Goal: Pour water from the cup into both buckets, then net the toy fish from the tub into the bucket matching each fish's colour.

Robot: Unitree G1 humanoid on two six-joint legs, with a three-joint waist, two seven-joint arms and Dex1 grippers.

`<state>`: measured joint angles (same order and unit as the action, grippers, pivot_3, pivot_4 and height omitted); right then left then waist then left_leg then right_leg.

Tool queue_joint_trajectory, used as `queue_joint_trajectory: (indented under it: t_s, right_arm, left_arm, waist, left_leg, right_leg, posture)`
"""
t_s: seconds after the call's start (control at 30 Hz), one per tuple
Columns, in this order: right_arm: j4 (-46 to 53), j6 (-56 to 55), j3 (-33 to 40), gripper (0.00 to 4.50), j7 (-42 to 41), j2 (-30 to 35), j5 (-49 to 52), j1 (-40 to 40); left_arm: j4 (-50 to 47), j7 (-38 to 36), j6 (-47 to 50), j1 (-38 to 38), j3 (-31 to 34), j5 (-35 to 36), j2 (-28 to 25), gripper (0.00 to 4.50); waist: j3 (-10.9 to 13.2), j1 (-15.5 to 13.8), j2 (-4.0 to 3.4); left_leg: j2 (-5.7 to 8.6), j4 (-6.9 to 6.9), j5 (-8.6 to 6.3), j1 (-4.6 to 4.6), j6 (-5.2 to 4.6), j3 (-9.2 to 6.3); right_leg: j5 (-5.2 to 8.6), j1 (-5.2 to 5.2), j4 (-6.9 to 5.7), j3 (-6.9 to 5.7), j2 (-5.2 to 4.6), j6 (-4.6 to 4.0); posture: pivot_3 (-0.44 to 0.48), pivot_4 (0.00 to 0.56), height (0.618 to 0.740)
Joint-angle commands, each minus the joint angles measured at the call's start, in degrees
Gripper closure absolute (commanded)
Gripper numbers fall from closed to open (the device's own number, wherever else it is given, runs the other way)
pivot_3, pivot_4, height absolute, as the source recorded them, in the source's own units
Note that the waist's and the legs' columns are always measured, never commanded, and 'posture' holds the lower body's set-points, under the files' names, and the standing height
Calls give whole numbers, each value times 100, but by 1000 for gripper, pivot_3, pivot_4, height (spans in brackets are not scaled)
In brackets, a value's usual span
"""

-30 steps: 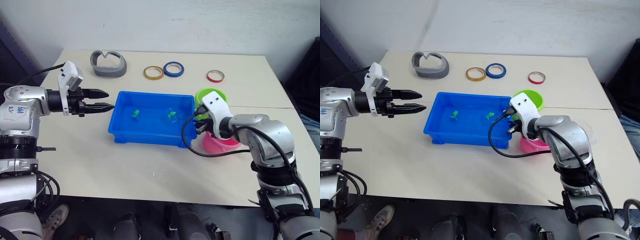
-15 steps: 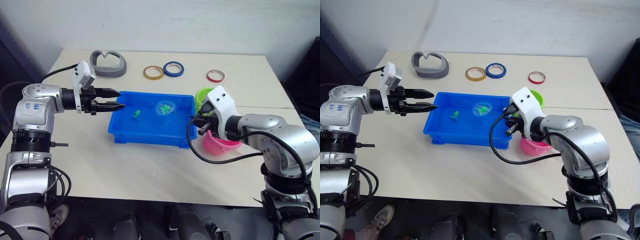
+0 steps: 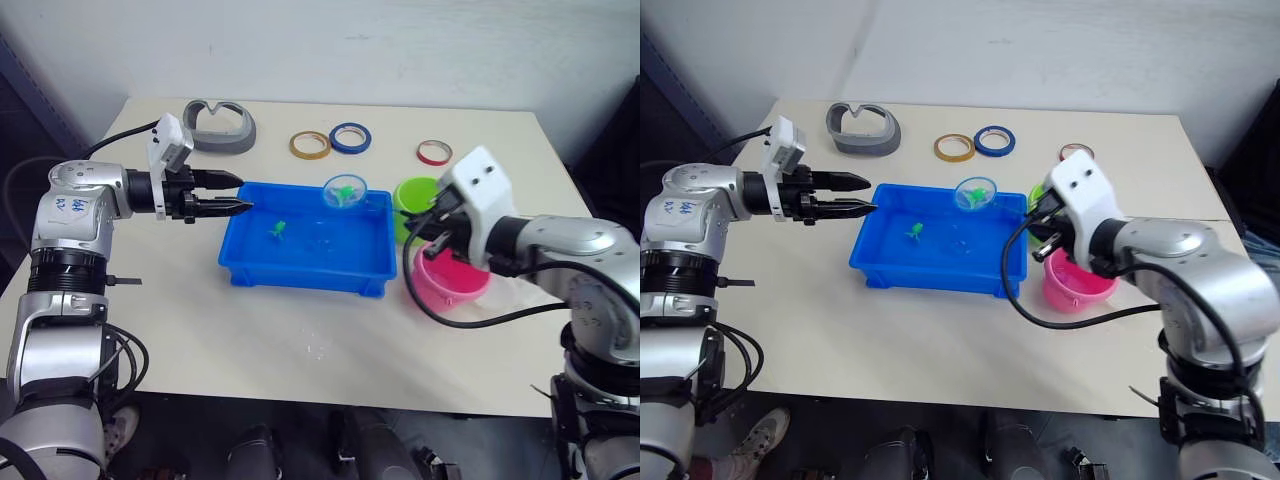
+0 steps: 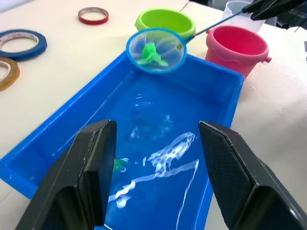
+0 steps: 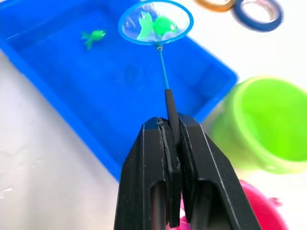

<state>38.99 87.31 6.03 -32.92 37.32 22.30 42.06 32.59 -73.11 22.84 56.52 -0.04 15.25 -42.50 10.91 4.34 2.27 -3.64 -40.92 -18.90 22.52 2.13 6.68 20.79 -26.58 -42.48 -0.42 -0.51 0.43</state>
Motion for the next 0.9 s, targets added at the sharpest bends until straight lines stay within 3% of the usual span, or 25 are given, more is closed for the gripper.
queue_joint_trajectory:
  t_s: [0.03, 0.33, 0.67, 0.9]
  right_arm:
    - [-86, -287, 594, 4500, -12, 593, -41, -26]
    - [-773, -1639, 361, 4500, 22, 1717, -459, -693]
    - [-691, -3686, -847, 4500, 218, 2894, -1998, -1755]
    - [-654, -4698, -1266, 4500, 507, 3239, -3234, -2281]
  left_arm:
    - [155, -59, -224, 255, -7, -45, 114, 1477]
    - [483, -167, -432, 474, -72, -113, 316, 1477]
    - [553, -258, -406, 625, -48, -84, 579, 1477]
    - [627, -250, -443, 646, -44, -105, 626, 1477]
  waist:
    - [0, -20, 0]
    - [1, -7, -2]
    - [2, -22, -3]
    - [2, -46, -3]
  left_leg:
    - [0, 2, 0, 1, 0, 0]
    - [-1, 10, 0, 0, 0, 2]
    - [0, 26, 0, 0, -1, 5]
    - [-1, 41, 2, -5, 2, 9]
  right_leg:
    - [0, 0, 2, -1, 0, 0]
    - [0, 0, 12, 0, 3, 1]
    - [-2, 2, 32, 3, 5, 8]
    - [-2, 2, 43, 4, 6, 8]
  posture:
    - [0, 150, 693]
    - [0, 150, 693]
    - [0, 150, 693]
    - [0, 150, 693]
